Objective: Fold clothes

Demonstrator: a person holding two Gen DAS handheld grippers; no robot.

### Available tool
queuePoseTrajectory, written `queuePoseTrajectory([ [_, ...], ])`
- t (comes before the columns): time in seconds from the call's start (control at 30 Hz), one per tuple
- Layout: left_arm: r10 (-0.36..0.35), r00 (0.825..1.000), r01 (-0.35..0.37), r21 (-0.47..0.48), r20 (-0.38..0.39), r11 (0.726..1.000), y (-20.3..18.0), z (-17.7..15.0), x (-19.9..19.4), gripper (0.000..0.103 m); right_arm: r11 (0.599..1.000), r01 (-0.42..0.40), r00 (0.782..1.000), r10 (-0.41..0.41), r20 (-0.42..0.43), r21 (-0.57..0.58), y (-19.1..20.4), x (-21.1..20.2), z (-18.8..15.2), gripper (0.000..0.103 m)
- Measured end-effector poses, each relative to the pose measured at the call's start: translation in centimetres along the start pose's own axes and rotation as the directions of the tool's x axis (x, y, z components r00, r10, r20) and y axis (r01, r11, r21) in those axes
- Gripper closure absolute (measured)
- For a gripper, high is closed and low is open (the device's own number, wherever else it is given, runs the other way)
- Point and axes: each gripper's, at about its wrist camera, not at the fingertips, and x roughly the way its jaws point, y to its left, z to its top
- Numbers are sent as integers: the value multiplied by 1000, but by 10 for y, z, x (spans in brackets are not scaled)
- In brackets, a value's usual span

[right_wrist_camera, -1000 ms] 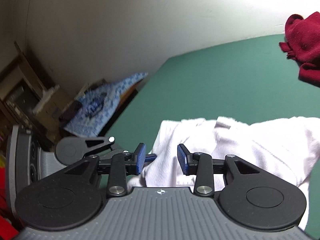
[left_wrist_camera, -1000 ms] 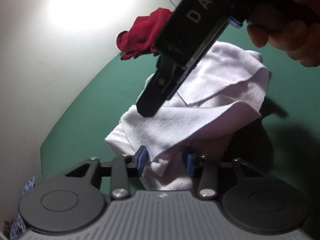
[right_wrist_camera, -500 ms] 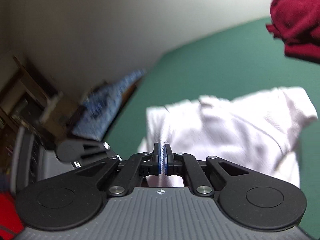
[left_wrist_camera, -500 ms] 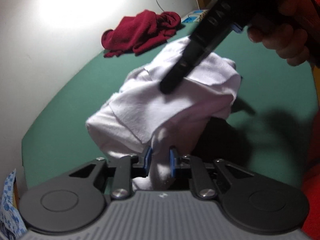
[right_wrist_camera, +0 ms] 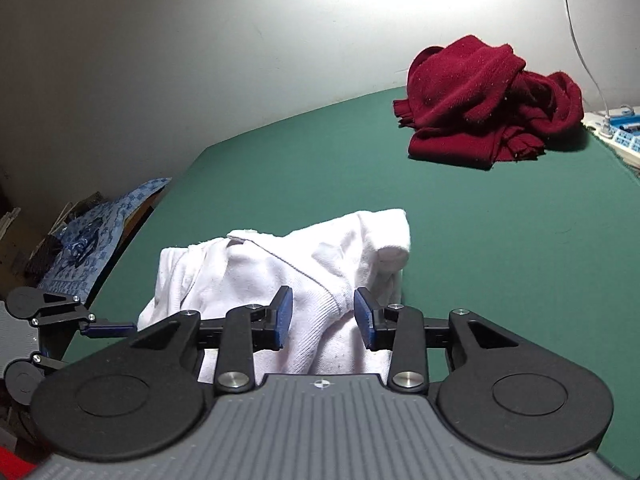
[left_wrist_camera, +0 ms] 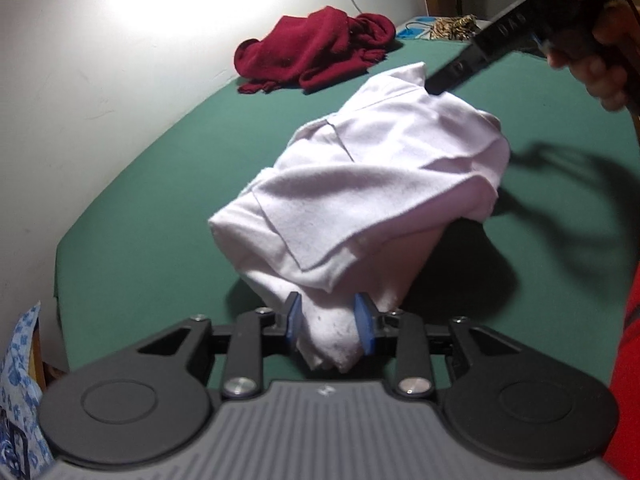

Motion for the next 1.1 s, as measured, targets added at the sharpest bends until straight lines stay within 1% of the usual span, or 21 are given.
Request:
queuePoseTrajectory([
  [0.03, 3, 1000, -3, 8, 5, 1000, -2, 1, 0, 63, 1000, 10, 1000, -10, -18, -14, 3, 5, -3, 65],
  [0.07, 7, 1000, -7, 23, 5, 1000, -3, 3, 3, 62, 998, 45, 998, -47, -37, -48, 7, 10, -6, 68],
  [0.1, 14, 1000, -14, 40, -3, 999, -5, 3, 5, 62, 993, 87, 995, -91, -45, -81, 10, 14, -8, 75],
  [0.13, 20, 1000, -20, 51, -8, 999, -7, 2, 4, 62, 988, 113, 993, -116, -28, -101, 12, 13, -9, 75],
  [0.2, 25, 1000, -25, 42, -15, 999, -3, 0, -3, 60, 987, 112, 993, -108, 42, -117, 15, 1, -8, 75],
  [0.27, 28, 1000, -28, 23, 1, 999, 2, 0, -18, 55, 970, 80, 993, -58, 101, -228, 28, -12, -7, 74],
  [0.33, 25, 999, -25, 3, 48, 1000, 7, 5, -32, 46, 929, -3, 998, 23, 50, -370, 47, -7, -12, 72],
  [0.4, -1, 994, 3, -21, 106, 1000, 11, 15, -40, 35, 872, -31, 999, 36, 0, -489, 65, 8, -25, 72],
  [0.5, -57, 987, 59, -13, 154, 998, 4, 30, -35, 35, 766, -1, 999, -22, -27, -643, 82, 35, -46, 72],
  [0.53, -71, 984, 72, 5, 163, 997, -1, 34, -29, 35, 750, 13, 999, -38, -23, -661, 83, 40, -49, 74],
  [0.57, -82, 984, 78, 26, 161, 997, -6, 36, -23, 35, 753, 21, 999, -47, -22, -658, 81, 43, -50, 76],
  [0.6, -90, 985, 84, 45, 148, 995, -12, 37, -16, 37, 775, 23, 999, -45, -18, -631, 77, 41, -46, 90],
  [0.63, -99, 986, 92, 63, 132, 994, -17, 38, -9, 37, 818, 20, 1000, -30, -9, -575, 70, 36, -38, 98],
  [0.73, -99, 992, 91, 95, 77, 991, -28, 34, 13, 37, 927, -2, 1000, 13, 27, -375, 44, 18, -15, 98],
  [0.8, -89, 995, 84, 102, 39, 991, -29, 26, 21, 37, 989, -49, 995, 61, 78, -141, 10, 4, -4, 99],
  [0.83, -81, 996, 78, 103, 24, 992, -28, 21, 23, 36, 998, -55, 992, 56, 109, -16, -7, -1, -2, 99],
  [0.87, -77, 997, 76, 92, 14, 993, -25, 17, 22, 36, 994, -44, 991, 31, 130, 98, -24, -3, -2, 99],
  [0.93, -74, 997, 74, 66, -4, 995, -19, 9, 21, 35, 953, 13, 993, -47, 104, 303, -55, 0, -10, 102],
  [0.97, -72, 997, 72, 53, -13, 996, -16, 6, 20, 34, 930, 47, 995, -77, 67, 364, -66, 4, -16, 102],
  [1.03, -69, 997, 70, 28, -33, 997, -11, 2, 18, 34, 916, 102, 994, -110, -2, 387, -74, 11, -28, 101],
  [1.1, -64, 998, 65, 16, -29, 998, -9, 3, 10, 35, 926, 120, 991, -136, 20, 359, -66, 6, -35, 97],
])
